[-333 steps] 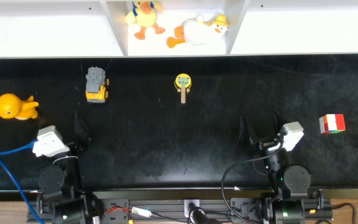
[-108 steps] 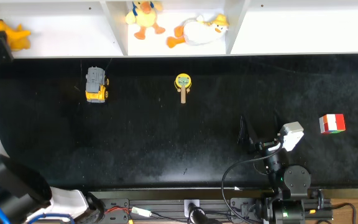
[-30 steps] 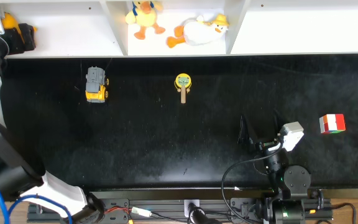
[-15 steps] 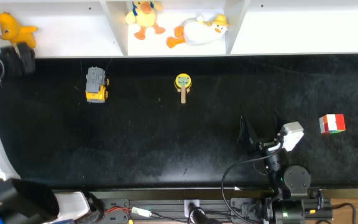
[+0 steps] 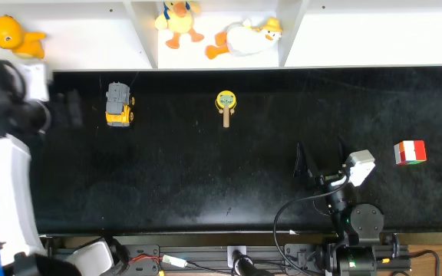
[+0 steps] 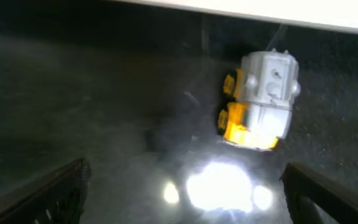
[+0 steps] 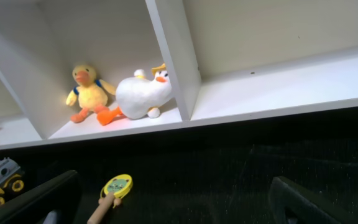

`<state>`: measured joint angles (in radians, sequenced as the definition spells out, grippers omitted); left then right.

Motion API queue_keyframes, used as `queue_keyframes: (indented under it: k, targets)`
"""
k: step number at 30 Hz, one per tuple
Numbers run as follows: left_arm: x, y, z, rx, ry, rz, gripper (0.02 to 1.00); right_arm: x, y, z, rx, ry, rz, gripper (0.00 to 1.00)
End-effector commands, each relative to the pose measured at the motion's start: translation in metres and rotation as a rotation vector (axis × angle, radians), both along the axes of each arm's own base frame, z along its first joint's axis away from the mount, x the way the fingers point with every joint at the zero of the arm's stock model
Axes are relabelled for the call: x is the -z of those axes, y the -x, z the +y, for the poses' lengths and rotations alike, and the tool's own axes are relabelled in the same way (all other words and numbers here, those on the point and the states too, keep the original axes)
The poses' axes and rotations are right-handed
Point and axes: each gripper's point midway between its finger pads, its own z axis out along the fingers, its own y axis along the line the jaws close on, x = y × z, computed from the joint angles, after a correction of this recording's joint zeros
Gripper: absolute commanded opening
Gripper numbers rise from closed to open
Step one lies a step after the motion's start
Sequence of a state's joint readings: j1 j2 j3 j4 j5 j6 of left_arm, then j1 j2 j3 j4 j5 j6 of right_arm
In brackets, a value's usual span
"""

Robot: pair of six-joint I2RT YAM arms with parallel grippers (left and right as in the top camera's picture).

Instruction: Store Toys

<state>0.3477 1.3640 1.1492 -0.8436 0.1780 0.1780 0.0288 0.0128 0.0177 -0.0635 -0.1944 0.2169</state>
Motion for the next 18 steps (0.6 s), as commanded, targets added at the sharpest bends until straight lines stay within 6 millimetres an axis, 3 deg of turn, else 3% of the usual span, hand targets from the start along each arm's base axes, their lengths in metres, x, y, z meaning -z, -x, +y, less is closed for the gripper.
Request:
queue_keyframes:
  k: [1, 5, 18]
  targets:
    - [0.034, 0.005, -0.045, 0.073, 0.016, 0.027, 0.998, 0.003, 0.000, 0.001, -0.004, -0.007, 0.001, 0.996]
    - [0.058, 0.004, -0.070, 0.099, -0.039, 0.036, 0.998, 0.003, 0.000, 0.001, -0.004, -0.007, 0.001, 0.998]
    - [0.098, -0.014, -0.072, 0.086, -0.087, -0.096, 0.998, 0.003, 0.000, 0.001, -0.004, -0.007, 0.001, 0.993]
